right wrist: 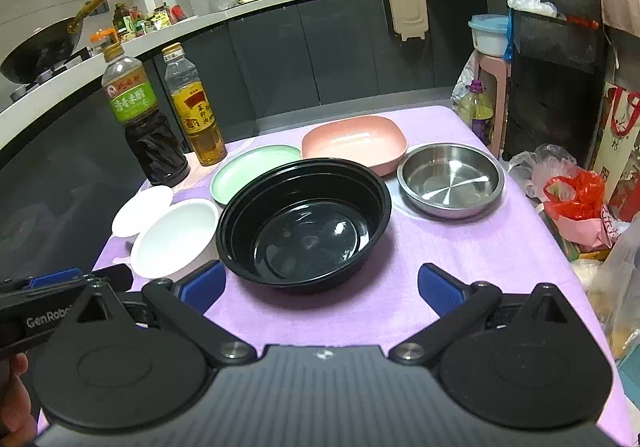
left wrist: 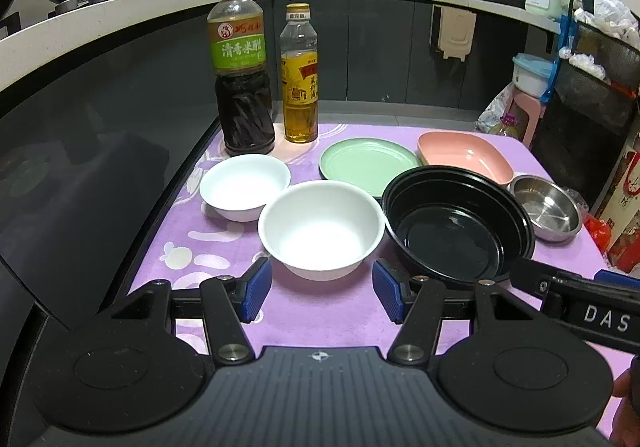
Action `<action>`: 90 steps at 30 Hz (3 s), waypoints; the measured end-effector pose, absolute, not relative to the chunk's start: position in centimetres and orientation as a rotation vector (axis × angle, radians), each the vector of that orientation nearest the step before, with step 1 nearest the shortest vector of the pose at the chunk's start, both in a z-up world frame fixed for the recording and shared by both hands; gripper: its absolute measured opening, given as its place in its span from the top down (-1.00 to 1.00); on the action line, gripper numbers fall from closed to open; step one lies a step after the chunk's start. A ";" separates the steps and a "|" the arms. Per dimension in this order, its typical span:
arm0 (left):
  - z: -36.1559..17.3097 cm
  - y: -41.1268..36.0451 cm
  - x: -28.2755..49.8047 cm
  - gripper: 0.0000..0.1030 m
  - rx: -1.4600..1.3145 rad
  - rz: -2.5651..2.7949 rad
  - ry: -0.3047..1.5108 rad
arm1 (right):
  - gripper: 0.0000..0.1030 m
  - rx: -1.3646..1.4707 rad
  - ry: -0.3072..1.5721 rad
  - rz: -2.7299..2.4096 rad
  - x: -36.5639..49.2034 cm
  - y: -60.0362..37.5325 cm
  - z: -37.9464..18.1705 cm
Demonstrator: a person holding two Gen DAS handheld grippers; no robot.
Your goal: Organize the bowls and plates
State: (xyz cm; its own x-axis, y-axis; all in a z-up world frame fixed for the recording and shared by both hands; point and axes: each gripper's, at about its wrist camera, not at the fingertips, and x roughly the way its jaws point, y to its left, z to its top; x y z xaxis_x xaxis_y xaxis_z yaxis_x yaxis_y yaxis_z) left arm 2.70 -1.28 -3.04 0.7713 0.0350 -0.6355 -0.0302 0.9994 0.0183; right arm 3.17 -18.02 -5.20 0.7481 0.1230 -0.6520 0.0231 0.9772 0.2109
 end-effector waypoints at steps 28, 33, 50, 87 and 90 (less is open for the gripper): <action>-3.6 -1.6 3.5 -0.03 -0.014 0.028 0.717 | -0.05 0.235 0.758 0.038 4.0 -18.8 -6.1; -3.9 -1.5 3.8 -0.03 -0.015 0.030 0.728 | -0.05 0.243 0.767 0.031 4.2 -19.0 -6.3; -4.8 -2.4 5.1 -0.02 -0.016 0.015 0.777 | -0.05 0.278 0.785 0.008 5.1 -20.4 -7.0; -5.8 -3.6 9.0 -0.01 -0.158 -0.050 0.865 | -0.03 0.380 0.859 0.034 7.6 -24.4 -8.5; -6.0 -4.0 9.6 -0.01 -0.166 -0.059 0.883 | -0.03 0.405 0.865 0.028 8.1 -24.9 -8.7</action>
State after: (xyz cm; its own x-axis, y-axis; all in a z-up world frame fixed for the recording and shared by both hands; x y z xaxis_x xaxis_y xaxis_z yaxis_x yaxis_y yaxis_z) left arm 9.62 -3.98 -6.02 0.6344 -0.1201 -0.7636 -0.0170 0.9854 -0.1692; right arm 8.05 -24.87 -8.67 0.6529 0.1863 -0.7341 0.1385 0.9235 0.3576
